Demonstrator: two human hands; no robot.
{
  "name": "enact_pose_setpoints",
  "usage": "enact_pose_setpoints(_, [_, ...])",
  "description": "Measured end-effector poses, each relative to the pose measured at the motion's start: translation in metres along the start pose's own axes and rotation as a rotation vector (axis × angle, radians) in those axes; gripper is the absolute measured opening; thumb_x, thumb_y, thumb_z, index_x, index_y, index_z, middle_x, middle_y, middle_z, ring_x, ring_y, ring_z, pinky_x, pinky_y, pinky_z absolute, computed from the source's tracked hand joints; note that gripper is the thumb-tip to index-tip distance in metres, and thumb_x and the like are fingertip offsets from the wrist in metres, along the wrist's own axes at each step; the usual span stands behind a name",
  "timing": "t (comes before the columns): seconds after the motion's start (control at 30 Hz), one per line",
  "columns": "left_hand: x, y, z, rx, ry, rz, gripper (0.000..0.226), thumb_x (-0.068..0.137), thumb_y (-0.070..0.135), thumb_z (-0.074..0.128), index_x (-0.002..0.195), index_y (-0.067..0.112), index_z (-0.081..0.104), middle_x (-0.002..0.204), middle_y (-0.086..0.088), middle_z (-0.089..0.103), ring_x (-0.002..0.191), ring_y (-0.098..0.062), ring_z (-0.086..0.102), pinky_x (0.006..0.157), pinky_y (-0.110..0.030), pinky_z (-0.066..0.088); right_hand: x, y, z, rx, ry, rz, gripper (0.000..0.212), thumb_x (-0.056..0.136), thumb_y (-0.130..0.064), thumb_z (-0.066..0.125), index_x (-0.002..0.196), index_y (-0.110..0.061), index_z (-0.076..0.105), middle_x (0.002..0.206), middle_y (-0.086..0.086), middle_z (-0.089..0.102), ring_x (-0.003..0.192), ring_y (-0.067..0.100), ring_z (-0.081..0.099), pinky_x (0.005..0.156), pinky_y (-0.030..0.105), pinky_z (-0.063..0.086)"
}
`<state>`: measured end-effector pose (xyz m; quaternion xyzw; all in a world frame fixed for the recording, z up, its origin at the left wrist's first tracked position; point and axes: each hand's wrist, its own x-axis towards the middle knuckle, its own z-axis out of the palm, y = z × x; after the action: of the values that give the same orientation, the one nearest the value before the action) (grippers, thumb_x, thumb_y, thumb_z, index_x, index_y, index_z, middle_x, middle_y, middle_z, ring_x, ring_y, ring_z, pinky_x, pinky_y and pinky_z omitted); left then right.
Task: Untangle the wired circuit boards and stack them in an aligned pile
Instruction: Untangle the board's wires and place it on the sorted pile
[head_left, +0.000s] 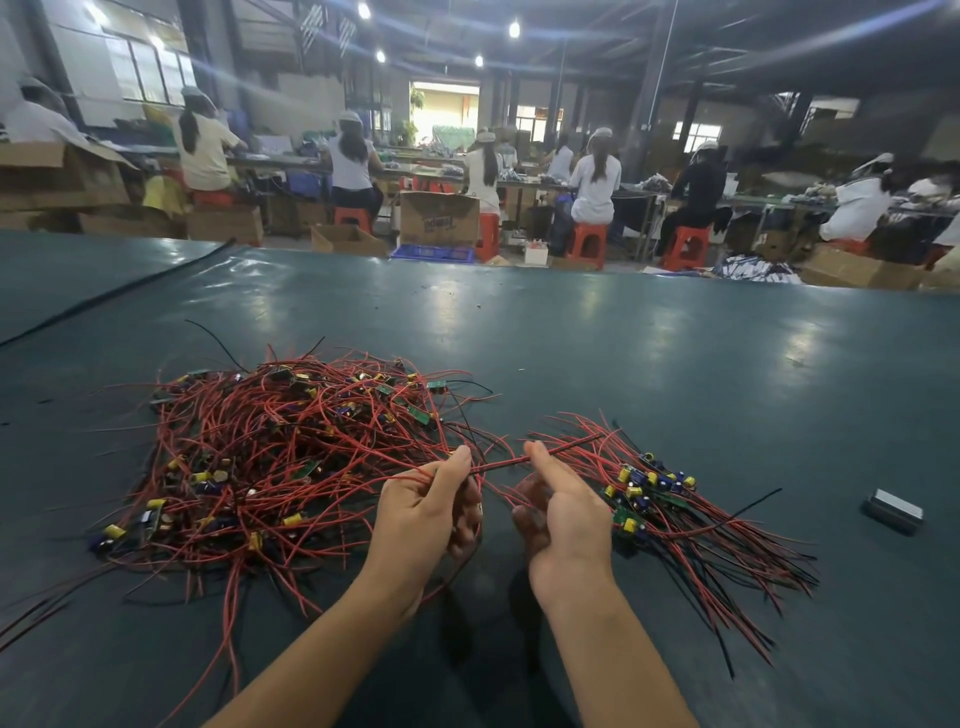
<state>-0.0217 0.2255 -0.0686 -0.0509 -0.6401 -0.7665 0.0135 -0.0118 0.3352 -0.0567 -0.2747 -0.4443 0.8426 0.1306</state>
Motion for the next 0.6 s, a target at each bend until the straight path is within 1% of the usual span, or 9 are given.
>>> enact_pose_setpoints(0.07, [-0.0007,0.0013,0.0008,-0.025,0.002,-0.007,0.049,0.096,0.032,0.056,0.051,0.015,0.058,0.051,-0.011,0.053,0.035,-0.013,0.043,0.036,-0.016,0.031,0.0044,-0.005,-0.0036,0.036,0.032,-0.009,0.006,0.08,-0.018,0.08,0.08,-0.015,0.076,0.053,-0.009,0.059,0.051,0.005,0.054,0.041,0.018,0.041])
enact_pose_setpoints(0.13, [-0.0011,0.0019,0.0001,-0.028,0.002,-0.006,0.049,0.096,0.032,0.056,0.051,0.014,0.058,0.051,-0.012,0.053,0.035,-0.013,0.043,0.036,-0.016,0.032,0.0078,-0.0082,-0.0069,0.053,0.046,-0.02,0.006,0.079,-0.019,0.08,0.081,-0.015,0.075,0.059,-0.008,0.063,0.057,0.005,0.057,0.044,0.018,0.042])
enact_pose_setpoints(0.2, [-0.0013,0.0026,-0.0006,-0.018,-0.006,0.0,0.048,0.096,0.033,0.056,0.052,0.014,0.058,0.052,-0.013,0.054,0.036,-0.014,0.044,0.036,-0.017,0.033,0.0095,-0.0093,-0.0089,0.055,0.033,-0.032,0.006,0.079,-0.02,0.08,0.082,-0.017,0.076,0.065,-0.01,0.067,0.064,0.005,0.06,0.047,0.019,0.044])
enact_pose_setpoints(0.27, [-0.0011,0.0029,-0.0011,-0.023,-0.006,-0.004,0.049,0.096,0.033,0.056,0.051,0.015,0.059,0.052,-0.012,0.055,0.036,-0.014,0.044,0.036,-0.017,0.033,0.0094,-0.0089,-0.0093,0.054,0.011,-0.036,0.004,0.08,-0.021,0.079,0.081,-0.018,0.076,0.067,-0.012,0.069,0.067,0.005,0.061,0.047,0.019,0.046])
enact_pose_setpoints(0.33, [-0.0009,0.0035,-0.0024,-0.025,-0.006,-0.008,0.05,0.097,0.032,0.055,0.05,0.016,0.059,0.051,-0.011,0.055,0.036,-0.014,0.044,0.036,-0.017,0.034,0.0083,-0.0079,-0.0091,0.051,-0.019,-0.045,0.004,0.081,-0.02,0.079,0.079,-0.019,0.076,0.07,-0.01,0.071,0.067,0.005,0.065,0.045,0.019,0.047])
enact_pose_setpoints(0.47, [-0.0002,0.0043,-0.0066,-0.014,0.004,-0.012,0.05,0.096,0.034,0.055,0.049,0.017,0.059,0.052,-0.012,0.055,0.038,-0.015,0.045,0.037,-0.02,0.034,0.0049,-0.0058,-0.0101,0.064,-0.048,-0.09,0.015,0.083,-0.014,0.077,0.069,-0.019,0.077,0.071,-0.004,0.074,0.063,0.006,0.068,0.044,0.018,0.046])
enact_pose_setpoints(0.53, [-0.0004,0.0047,-0.0063,-0.02,0.005,-0.018,0.05,0.095,0.034,0.056,0.049,0.017,0.059,0.053,-0.012,0.054,0.038,-0.015,0.045,0.036,-0.02,0.034,0.0036,-0.0061,-0.011,0.083,-0.03,-0.115,0.016,0.084,-0.012,0.076,0.07,-0.02,0.077,0.069,-0.003,0.074,0.059,0.006,0.068,0.043,0.018,0.046])
enact_pose_setpoints(0.6, [-0.0007,0.0049,-0.0051,-0.03,0.003,-0.023,0.05,0.095,0.034,0.056,0.048,0.017,0.059,0.052,-0.012,0.054,0.037,-0.015,0.044,0.036,-0.019,0.033,0.0029,-0.0071,-0.0114,0.098,0.0,-0.128,0.013,0.086,-0.013,0.074,0.075,-0.02,0.075,0.067,-0.003,0.073,0.057,0.006,0.068,0.045,0.019,0.046])
